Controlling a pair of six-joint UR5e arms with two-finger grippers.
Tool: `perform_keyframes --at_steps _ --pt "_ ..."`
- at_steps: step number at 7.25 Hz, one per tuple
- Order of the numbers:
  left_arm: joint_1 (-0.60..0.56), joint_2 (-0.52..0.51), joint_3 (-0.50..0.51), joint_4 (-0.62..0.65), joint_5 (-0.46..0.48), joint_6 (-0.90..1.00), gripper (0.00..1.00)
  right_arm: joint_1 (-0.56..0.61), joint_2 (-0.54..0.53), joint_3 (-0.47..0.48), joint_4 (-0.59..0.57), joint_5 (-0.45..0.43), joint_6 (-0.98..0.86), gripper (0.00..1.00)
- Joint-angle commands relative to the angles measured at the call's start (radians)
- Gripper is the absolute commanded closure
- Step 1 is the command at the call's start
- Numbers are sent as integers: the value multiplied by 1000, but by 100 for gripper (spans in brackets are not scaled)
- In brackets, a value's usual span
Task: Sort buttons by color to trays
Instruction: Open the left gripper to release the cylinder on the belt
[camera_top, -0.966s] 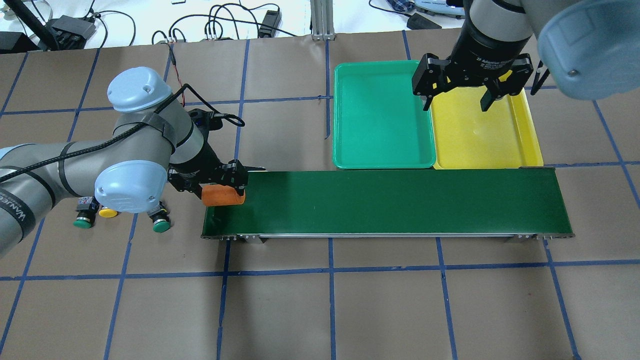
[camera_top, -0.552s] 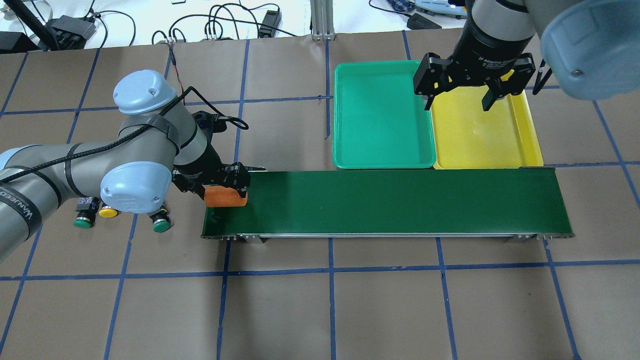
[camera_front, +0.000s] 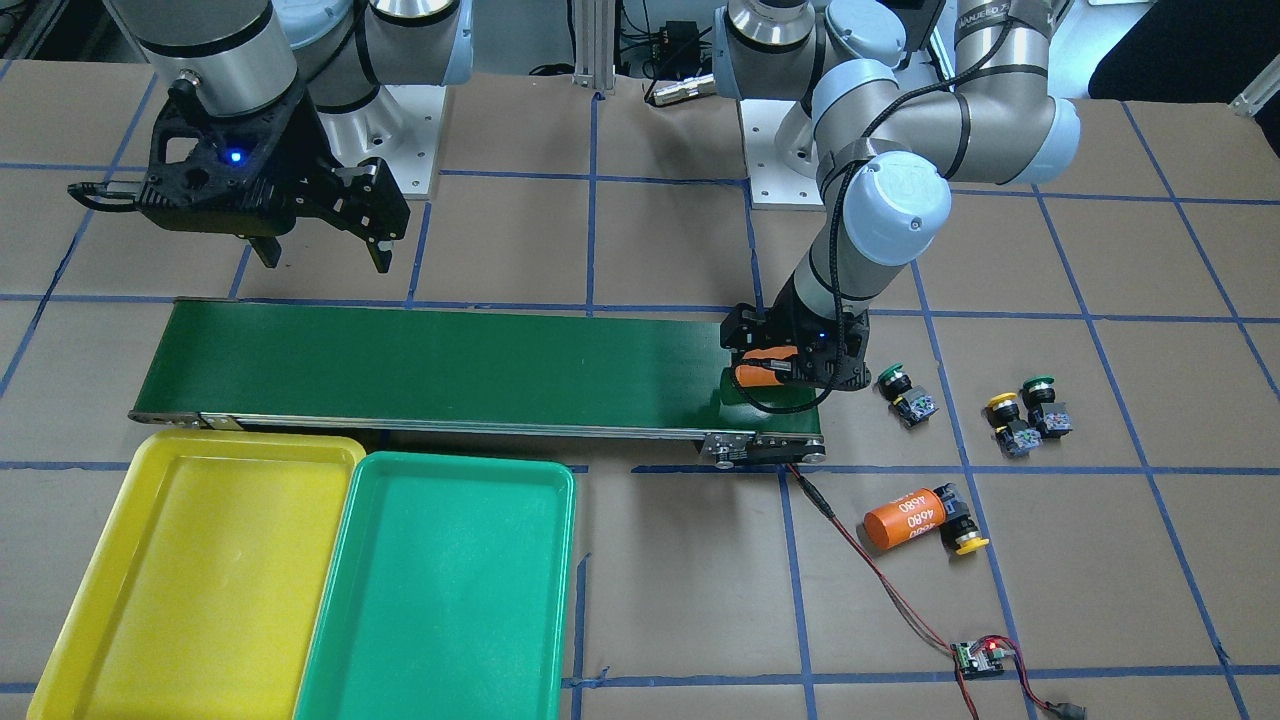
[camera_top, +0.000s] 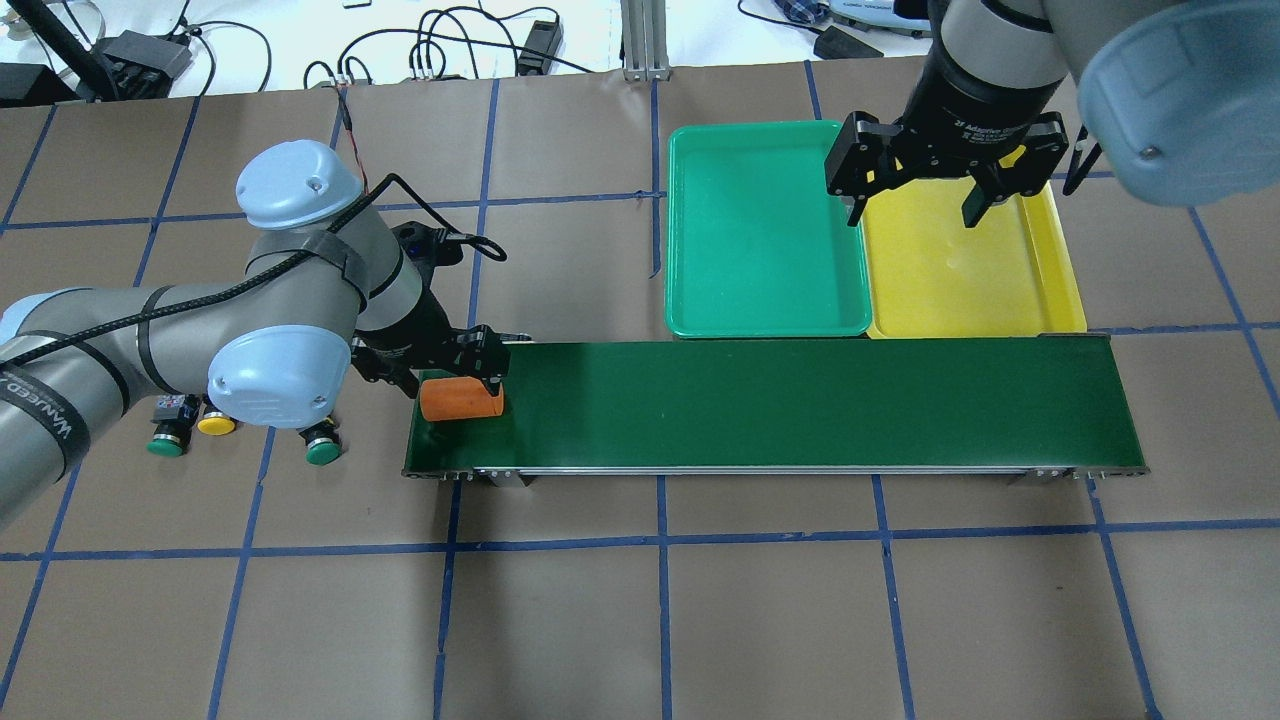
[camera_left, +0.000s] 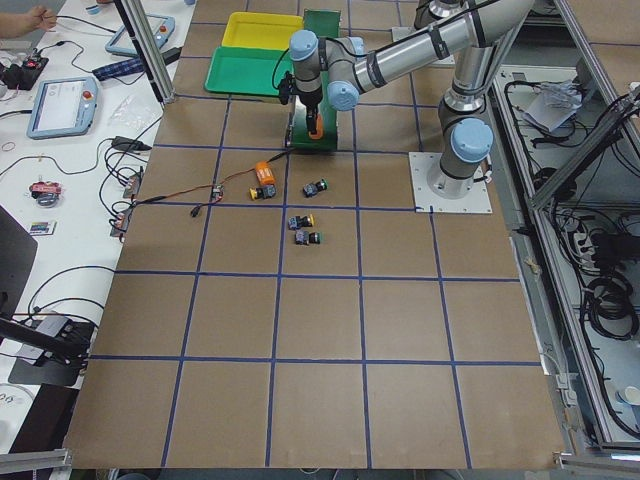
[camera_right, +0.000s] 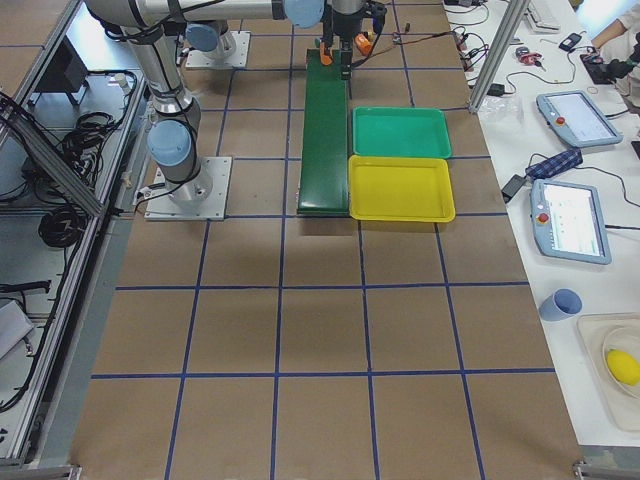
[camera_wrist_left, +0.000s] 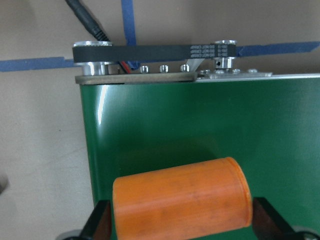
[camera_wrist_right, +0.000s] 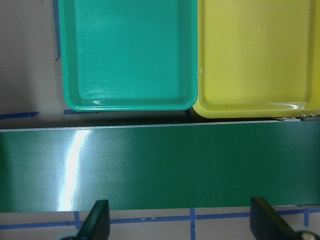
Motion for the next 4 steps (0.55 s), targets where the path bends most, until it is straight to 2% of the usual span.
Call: perform_keyframes --at_steps 1,4 --pt "8 30 39 -15 3 -4 0 1 0 2 0 1 1 0" --pt "46 25 99 -46 3 -9 0 1 0 3 -2 1 1 0"
